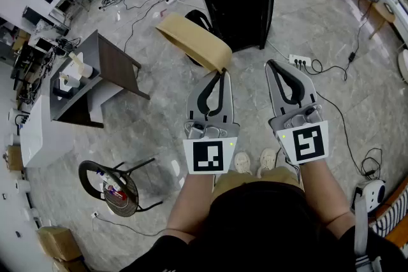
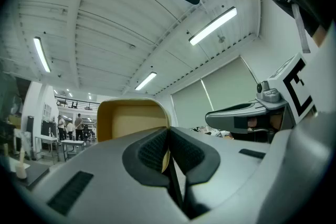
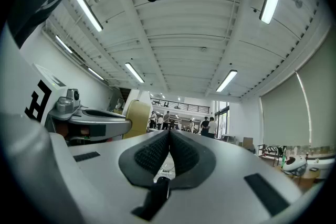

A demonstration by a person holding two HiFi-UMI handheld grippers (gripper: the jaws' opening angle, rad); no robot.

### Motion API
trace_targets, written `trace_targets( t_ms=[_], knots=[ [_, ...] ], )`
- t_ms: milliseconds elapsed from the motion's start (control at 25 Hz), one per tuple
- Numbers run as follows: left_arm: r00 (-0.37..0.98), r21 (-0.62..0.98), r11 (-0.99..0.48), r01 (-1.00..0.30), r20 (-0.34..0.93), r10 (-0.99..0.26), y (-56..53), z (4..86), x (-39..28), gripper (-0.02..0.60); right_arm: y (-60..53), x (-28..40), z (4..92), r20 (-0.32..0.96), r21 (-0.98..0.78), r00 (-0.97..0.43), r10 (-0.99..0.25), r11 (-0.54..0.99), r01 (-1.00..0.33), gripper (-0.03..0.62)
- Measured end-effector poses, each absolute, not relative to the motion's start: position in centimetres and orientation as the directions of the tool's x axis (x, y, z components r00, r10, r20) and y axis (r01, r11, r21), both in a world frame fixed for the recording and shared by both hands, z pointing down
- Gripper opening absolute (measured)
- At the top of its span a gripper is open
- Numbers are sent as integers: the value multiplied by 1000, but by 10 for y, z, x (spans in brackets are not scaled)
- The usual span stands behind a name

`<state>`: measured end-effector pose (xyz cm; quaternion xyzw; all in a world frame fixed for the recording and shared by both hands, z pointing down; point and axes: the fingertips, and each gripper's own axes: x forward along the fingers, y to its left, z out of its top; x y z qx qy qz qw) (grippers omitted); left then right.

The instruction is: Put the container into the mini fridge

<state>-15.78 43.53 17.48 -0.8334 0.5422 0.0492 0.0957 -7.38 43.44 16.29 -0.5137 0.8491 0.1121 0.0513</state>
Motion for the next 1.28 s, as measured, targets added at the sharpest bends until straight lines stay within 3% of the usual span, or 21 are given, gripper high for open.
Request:
trace_targets(
  t_ms=[760,1280],
  knots=[
    [409,-103,-397,-912,-176,-895,430,178,-132,28,431,-55,163,-211,131,-489,-846,471,-872,35],
    [396,-145,-375,-916,-158,-905,429,179,-65,28,424,24,168,-227,96,-498,-837,490,-866,37]
  ],
)
